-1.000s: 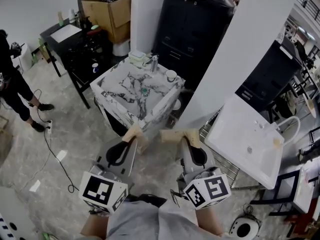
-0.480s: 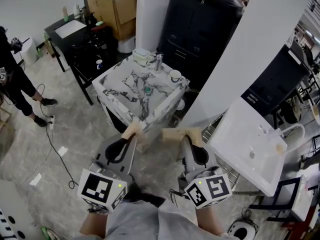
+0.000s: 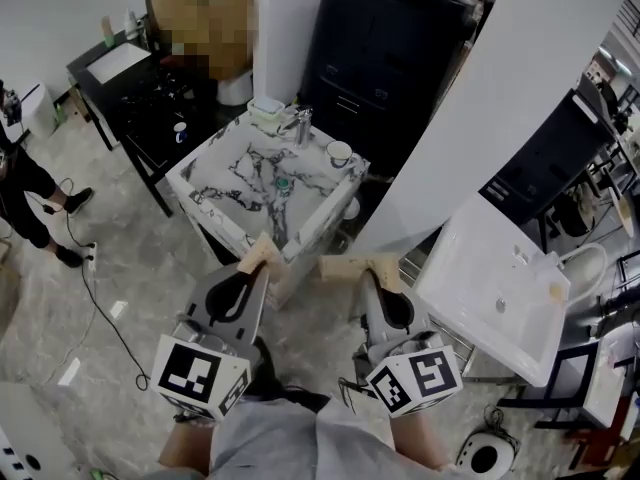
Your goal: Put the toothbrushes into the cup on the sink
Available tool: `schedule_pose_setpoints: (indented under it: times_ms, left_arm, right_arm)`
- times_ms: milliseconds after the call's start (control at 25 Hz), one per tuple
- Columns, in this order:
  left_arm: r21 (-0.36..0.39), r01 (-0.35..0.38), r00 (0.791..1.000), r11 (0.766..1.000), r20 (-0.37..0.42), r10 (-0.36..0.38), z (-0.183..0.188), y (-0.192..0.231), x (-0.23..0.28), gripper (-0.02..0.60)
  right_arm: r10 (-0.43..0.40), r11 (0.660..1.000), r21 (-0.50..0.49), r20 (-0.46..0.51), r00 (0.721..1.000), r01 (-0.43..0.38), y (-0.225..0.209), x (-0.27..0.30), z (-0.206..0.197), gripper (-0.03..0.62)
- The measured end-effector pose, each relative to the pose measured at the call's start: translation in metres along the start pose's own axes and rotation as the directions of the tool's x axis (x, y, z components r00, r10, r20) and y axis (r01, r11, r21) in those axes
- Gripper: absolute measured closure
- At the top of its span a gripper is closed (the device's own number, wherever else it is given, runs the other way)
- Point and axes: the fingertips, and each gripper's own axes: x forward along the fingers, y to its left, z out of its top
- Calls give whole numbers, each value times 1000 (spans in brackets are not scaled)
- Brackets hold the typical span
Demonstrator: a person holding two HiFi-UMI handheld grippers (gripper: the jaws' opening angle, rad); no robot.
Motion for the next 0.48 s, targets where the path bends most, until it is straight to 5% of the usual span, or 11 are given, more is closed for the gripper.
schedule_pose_setpoints:
  times_ms: [480]
  left_arm:
    - [-10, 71, 997, 997, -18, -71, 8, 74, 69, 572]
  right_arm:
    - [-71, 997, 10, -11, 997, 71, -15, 90, 10, 585]
